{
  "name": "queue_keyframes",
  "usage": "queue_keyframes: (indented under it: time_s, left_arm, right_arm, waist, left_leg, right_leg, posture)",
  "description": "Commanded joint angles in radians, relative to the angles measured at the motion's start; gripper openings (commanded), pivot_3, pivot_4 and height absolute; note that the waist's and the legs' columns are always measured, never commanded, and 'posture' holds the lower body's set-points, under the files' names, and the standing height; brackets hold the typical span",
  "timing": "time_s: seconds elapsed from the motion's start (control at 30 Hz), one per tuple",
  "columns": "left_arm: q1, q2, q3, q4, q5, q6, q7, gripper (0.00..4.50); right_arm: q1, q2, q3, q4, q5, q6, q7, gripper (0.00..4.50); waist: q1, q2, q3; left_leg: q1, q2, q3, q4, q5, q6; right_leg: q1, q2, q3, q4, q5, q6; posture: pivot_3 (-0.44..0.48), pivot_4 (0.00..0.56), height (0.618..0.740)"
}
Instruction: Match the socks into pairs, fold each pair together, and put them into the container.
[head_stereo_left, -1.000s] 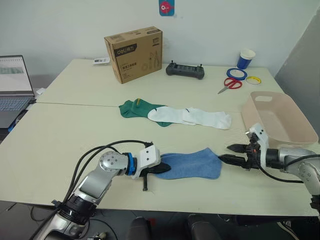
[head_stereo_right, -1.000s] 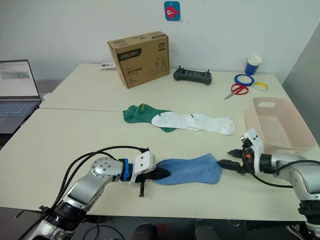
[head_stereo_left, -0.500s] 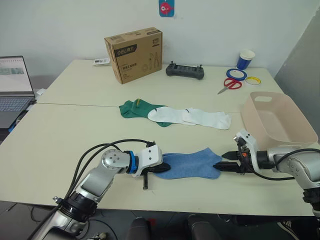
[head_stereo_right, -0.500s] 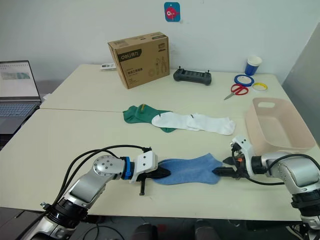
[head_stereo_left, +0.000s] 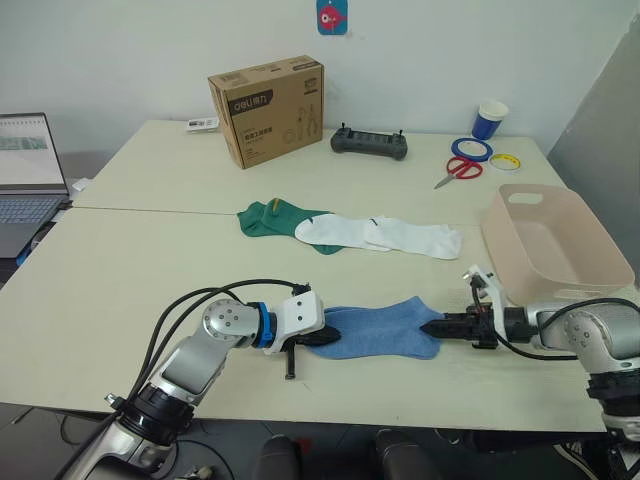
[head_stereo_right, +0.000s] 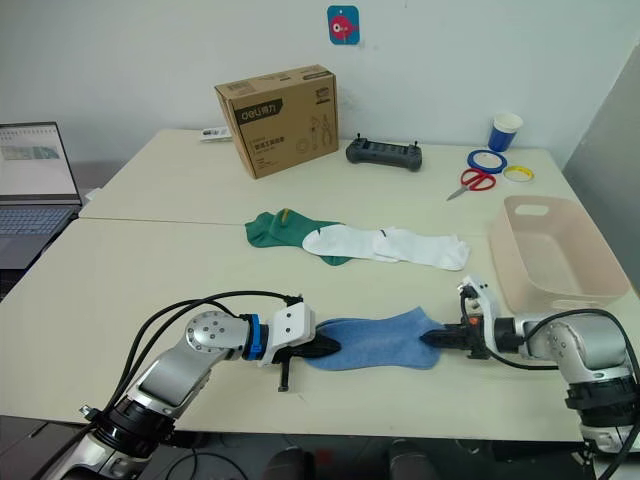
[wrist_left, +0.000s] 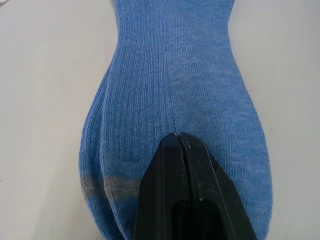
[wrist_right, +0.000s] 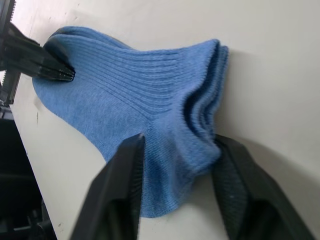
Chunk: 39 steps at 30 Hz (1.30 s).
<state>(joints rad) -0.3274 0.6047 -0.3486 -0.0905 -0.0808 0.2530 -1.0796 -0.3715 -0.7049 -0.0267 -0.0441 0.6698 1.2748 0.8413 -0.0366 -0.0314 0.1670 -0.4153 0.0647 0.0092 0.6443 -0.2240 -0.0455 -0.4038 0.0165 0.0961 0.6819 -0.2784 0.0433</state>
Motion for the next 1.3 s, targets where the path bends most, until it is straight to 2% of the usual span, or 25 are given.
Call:
queue_keyframes:
  time_s: [0.03, 0.07, 0.1, 0.37, 0.57, 0.7, 1.0, 1.3]
  left_arm:
    - [0.016, 0.022, -0.023, 0.021, 0.036, 0.009, -0.003, 0.0]
    - [0.014, 0.022, -0.022, 0.023, 0.035, 0.008, -0.004, 0.0]
    - [0.012, 0.022, -0.021, 0.024, 0.034, 0.008, -0.004, 0.0]
    - [0.001, 0.028, -0.016, 0.03, 0.028, 0.009, -0.016, 0.0]
    - [-0.002, 0.024, -0.011, 0.02, 0.008, 0.05, -0.025, 0.0]
    - [-0.007, 0.015, -0.005, 0.02, 0.001, 0.056, -0.021, 0.0]
    - [-0.005, 0.001, 0.003, 0.017, 0.005, 0.059, 0.016, 0.0]
    - [0.004, 0.01, 0.011, 0.018, 0.018, 0.058, 0.04, 0.0]
  right_arm:
    - [-0.005, 0.003, -0.05, 0.006, 0.026, 0.018, -0.012, 0.65]
    - [-0.006, 0.008, -0.063, 0.006, 0.035, 0.028, -0.013, 0.23]
    - [-0.006, 0.011, -0.071, 0.006, 0.042, 0.036, -0.015, 0.04]
    - [-0.016, 0.039, -0.126, -0.121, 0.167, 0.14, -0.015, 0.04]
    - [-0.089, 0.138, -0.189, -0.186, 0.28, 0.275, -0.075, 0.04]
    - [-0.115, 0.188, -0.165, -0.199, 0.286, 0.304, -0.111, 0.04]
    - [-0.166, 0.293, -0.054, -0.107, 0.215, 0.203, -0.144, 0.04]
    - [-0.127, 0.311, 0.08, -0.081, 0.172, 0.117, -0.12, 0.04]
  waist:
    - [0.0, 0.0, 0.0]
    - [0.0, 0.0, 0.0]
    - [0.0, 0.0, 0.0]
    - [-0.005, 0.0, 0.0]
    - [-0.015, 0.0, 0.0]
    - [-0.019, 0.0, 0.0]
    - [-0.02, 0.001, 0.0]
    - [-0.02, 0.001, 0.0]
  left_leg:
    - [0.0, 0.0, 0.0, 0.0, 0.0, 0.0]
    - [0.0, 0.0, 0.0, 0.0, 0.0, 0.0]
    - [0.0, 0.0, 0.0, 0.0, 0.0, 0.0]
    - [0.0, 0.0, -0.001, 0.0, 0.0, 0.0]
    - [0.0, 0.0, -0.001, 0.0, 0.0, 0.0]
    - [-0.001, 0.0, -0.001, -0.001, 0.0, 0.0]
    - [-0.001, 0.0, -0.001, 0.0, 0.0, 0.0]
    - [-0.001, 0.0, -0.001, -0.001, 0.0, 0.0]
  right_leg:
    - [0.0, 0.0, 0.0, 0.0, 0.0, 0.0]
    - [0.0, 0.0, 0.0, 0.0, 0.0, 0.0]
    - [0.0, 0.0, 0.0, 0.0, 0.0, 0.0]
    - [0.0, 0.0, 0.0, 0.0, 0.0, 0.0]
    - [0.0, 0.0, 0.0, 0.0, 0.0, 0.0]
    - [0.0, 0.0, 0.0, 0.0, 0.0, 0.0]
    - [0.0, 0.0, 0.0, 0.0, 0.0, 0.0]
    - [-0.001, 0.0, 0.0, 0.0, 0.0, 0.0]
  posture:
    - [0.0, 0.15, 0.74]
    - [0.0, 0.15, 0.74]
    - [0.0, 0.15, 0.74]
    - [0.0, 0.15, 0.74]
    - [0.0, 0.15, 0.74]
    - [0.0, 0.15, 0.74]
    - [0.0, 0.15, 0.74]
    - [0.0, 0.15, 0.74]
